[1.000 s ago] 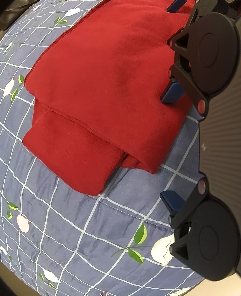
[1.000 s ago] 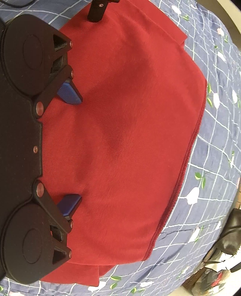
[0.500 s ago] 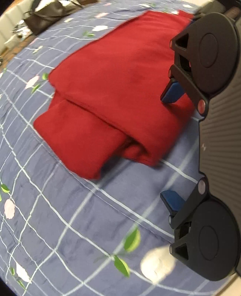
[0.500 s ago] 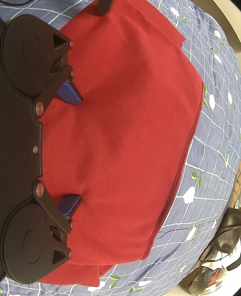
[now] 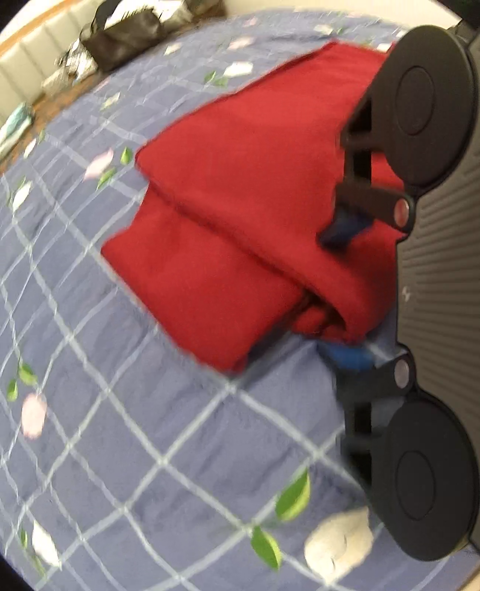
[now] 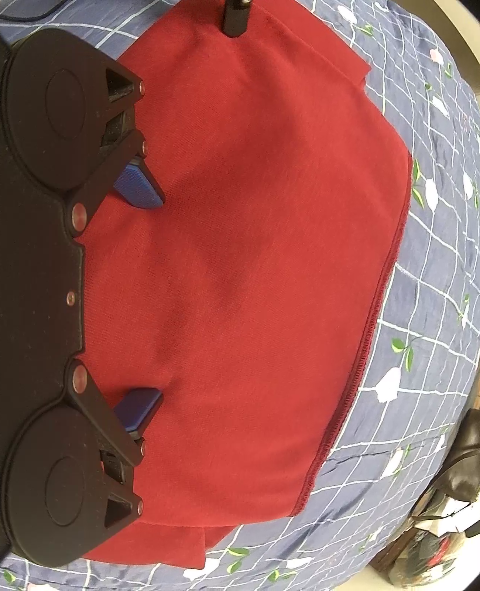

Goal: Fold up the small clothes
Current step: 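Close the left gripper on the sweater's side edge, then lift the side with the left gripper, fold it across, and release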

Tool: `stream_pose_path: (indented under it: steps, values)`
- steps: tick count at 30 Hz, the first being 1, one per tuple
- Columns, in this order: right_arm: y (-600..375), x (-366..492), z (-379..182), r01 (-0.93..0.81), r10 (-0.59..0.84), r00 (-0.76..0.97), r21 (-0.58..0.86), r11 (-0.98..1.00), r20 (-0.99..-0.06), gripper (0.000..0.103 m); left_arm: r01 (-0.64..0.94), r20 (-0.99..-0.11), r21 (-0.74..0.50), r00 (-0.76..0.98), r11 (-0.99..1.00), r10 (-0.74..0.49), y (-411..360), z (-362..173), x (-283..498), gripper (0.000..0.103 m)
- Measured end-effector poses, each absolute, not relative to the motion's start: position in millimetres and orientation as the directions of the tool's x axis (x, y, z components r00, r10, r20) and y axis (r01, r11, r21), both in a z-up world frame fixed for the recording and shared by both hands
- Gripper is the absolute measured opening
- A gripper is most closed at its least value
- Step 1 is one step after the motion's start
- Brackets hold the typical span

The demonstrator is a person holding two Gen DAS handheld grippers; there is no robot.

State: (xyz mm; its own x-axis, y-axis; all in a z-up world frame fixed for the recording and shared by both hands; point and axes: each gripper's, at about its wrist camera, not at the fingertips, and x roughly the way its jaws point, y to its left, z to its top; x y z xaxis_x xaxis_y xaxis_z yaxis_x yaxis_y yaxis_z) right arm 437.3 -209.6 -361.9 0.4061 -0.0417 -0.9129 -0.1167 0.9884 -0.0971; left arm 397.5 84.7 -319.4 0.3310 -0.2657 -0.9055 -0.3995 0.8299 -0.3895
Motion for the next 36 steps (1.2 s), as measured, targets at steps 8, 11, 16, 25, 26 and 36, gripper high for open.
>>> stream_pose_path:
  steps: [8,11,16,25,26,36]
  values:
    - [-213.1,431.3,-361.0,-0.11,-0.028,0.399,-0.079,0.991,-0.917,0.103,-0.478,-0.899,-0.416,0.344,0.774,-0.27,85.7,-329.9,395.2,0.064]
    - [-217.7,429.4,-359.1,-0.122,-0.006,0.378,-0.056,0.991,-0.926,0.103,-0.493,-0.914,-0.377,0.336,0.784,-0.228,78.6,-329.9,399.0,0.052]
    - [-228.3,429.2,-353.8,-0.168,0.05,0.286,0.002,0.986,-0.957,0.103,-0.463,-0.927,-0.321,0.334,0.826,-0.172,58.9,-313.9,406.6,0.023]
    - [-295.9,375.1,-319.9,-0.127,0.037,0.286,0.0,0.992,-0.958,0.102,-0.287,-0.908,-0.13,0.419,0.949,0.003,-9.3,-255.4,414.4,0.018]
    - [-307.1,366.9,-317.1,-0.115,0.031,0.288,-0.002,0.993,-0.957,0.102,-0.253,-0.9,-0.114,0.436,0.961,0.007,-19.5,-247.8,414.9,0.018]
    - [-419.9,301.7,-299.7,0.008,-0.041,0.285,-0.04,0.999,-0.958,0.102,0.32,-0.802,0.148,0.592,0.936,-0.075,-204.7,-188.4,394.9,0.017]
